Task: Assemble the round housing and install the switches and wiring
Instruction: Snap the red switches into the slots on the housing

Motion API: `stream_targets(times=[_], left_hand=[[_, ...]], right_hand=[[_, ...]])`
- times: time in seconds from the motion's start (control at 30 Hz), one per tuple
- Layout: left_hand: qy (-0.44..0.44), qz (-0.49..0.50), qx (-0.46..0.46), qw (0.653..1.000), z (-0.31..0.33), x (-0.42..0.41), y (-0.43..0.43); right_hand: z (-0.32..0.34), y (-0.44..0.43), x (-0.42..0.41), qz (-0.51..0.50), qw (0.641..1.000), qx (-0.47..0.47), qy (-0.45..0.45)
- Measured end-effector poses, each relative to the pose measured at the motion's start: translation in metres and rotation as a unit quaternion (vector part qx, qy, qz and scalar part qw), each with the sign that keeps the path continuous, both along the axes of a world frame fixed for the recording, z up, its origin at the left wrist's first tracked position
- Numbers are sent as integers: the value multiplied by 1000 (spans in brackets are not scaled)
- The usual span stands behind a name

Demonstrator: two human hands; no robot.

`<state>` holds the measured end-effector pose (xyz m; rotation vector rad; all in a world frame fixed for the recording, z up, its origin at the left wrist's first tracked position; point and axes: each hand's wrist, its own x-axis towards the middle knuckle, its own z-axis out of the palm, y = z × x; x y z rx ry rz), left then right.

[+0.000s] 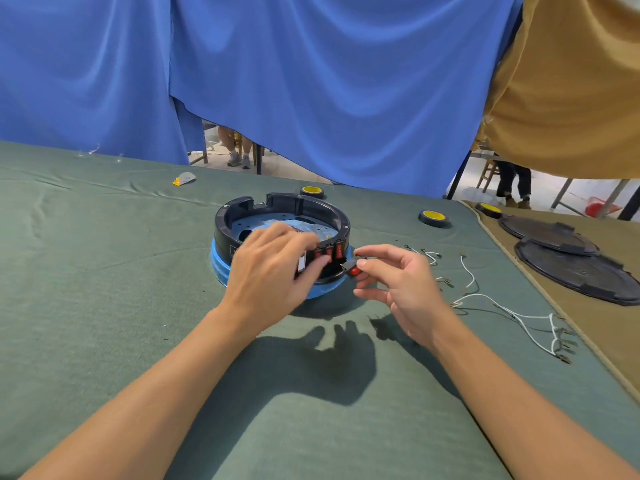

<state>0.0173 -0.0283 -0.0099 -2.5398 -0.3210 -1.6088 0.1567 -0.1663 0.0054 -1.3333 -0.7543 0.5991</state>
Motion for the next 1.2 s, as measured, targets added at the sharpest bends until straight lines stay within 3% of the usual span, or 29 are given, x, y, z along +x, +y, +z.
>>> stream_targets(times=[0.2,0.33,0.43,0.53,0.67,0.83,0.97,1.2], left_hand=[[75,100,-144,982,-6,7,5],[60,129,-163,976,-6,13,-2],[59,160,-162,972,-5,15,-8],[80,180,-155,968,-1,17,-10],[129,213,-116,962,10,23,-7],[194,148,-75,967,29,49,0],[287,150,-89,942,33,65,9],[282,155,-117,939,28,67,11]], right_hand=[[-15,6,-2,-68,968,-114,-211],[-21,8,-5,-104,901,-152,-393],[-23,7,-5,-126,867,-141,-462],[-25,6,-3,-161,851,-134,-482],[-26,4,-2,-197,856,-109,-466],[-29,3,0,-194,847,-110,-482],[-29,0,-3,-188,852,-96,-478],[-29,3,-5,-176,850,-87,-489]])
